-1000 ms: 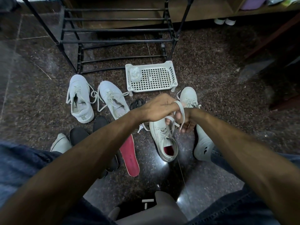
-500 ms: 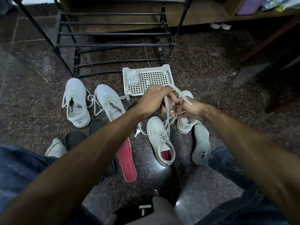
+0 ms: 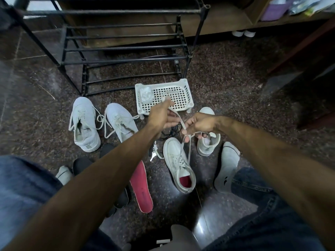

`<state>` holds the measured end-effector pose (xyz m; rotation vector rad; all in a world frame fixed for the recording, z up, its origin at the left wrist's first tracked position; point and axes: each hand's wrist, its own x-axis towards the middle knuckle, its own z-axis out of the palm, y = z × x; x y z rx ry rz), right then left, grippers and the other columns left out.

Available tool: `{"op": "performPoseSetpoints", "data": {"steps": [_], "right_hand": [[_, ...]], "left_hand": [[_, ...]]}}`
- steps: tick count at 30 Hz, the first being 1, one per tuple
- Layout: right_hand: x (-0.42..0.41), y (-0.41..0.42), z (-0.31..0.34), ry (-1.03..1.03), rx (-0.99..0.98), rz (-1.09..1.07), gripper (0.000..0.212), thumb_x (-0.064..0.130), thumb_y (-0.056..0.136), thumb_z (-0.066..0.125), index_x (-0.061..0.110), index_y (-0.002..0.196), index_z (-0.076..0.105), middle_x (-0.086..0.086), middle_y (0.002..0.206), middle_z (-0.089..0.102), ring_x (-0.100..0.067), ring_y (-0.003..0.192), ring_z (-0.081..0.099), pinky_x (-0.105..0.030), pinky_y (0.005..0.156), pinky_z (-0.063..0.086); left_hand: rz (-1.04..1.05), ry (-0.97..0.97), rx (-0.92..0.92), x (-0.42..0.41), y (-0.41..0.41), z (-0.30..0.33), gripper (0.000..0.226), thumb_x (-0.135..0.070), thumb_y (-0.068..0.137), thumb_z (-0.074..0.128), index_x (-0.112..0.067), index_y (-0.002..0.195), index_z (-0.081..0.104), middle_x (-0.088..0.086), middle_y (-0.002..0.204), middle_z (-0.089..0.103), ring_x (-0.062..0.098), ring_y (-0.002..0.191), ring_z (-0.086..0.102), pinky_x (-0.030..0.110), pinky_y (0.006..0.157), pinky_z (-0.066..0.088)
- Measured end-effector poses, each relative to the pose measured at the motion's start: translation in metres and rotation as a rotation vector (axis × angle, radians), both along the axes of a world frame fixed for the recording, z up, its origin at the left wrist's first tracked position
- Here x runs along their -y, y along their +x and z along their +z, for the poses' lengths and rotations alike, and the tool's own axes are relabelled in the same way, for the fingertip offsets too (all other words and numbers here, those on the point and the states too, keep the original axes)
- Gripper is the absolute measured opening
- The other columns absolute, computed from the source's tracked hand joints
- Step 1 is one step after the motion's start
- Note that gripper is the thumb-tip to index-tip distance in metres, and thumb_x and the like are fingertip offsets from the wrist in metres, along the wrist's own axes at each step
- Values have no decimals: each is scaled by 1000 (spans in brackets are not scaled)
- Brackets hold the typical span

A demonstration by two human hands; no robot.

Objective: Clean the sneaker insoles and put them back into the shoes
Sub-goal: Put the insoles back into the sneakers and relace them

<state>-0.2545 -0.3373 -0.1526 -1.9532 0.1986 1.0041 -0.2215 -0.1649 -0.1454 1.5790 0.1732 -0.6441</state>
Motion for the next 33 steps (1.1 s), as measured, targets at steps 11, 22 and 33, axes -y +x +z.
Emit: {"op": "performPoseSetpoints", "data": {"steps": [11, 22, 33], "right_hand": [[-15, -20, -1, -210, -7, -391, 6, 6, 86, 62, 2, 85, 66, -11, 65, 69, -10, 33, 33, -13, 36, 24], [1, -33, -5, -136, 44, -97, 9, 13, 90, 66, 7, 91, 73, 2, 62, 54, -1, 39, 39, -17, 32, 28], [47, -82, -52, -1109, 262, 517, 32, 20, 92, 49, 17, 122, 58, -6, 122, 63, -27, 110, 62, -37, 88, 49]], "left_hand": [[-248, 156, -158, 10, -85, -42, 39, 2, 89, 50, -23, 117, 62, -8, 103, 61, 6, 76, 53, 19, 61, 40], [-447, 149, 129, -30, -56, -65, 16, -16, 95, 61, -10, 86, 73, -1, 63, 69, 18, 66, 61, 29, 67, 46], [-1153, 1220, 387, -116, -19, -123, 32, -33, 93, 51, -16, 116, 64, 9, 118, 64, 29, 110, 62, 36, 92, 49]]}}
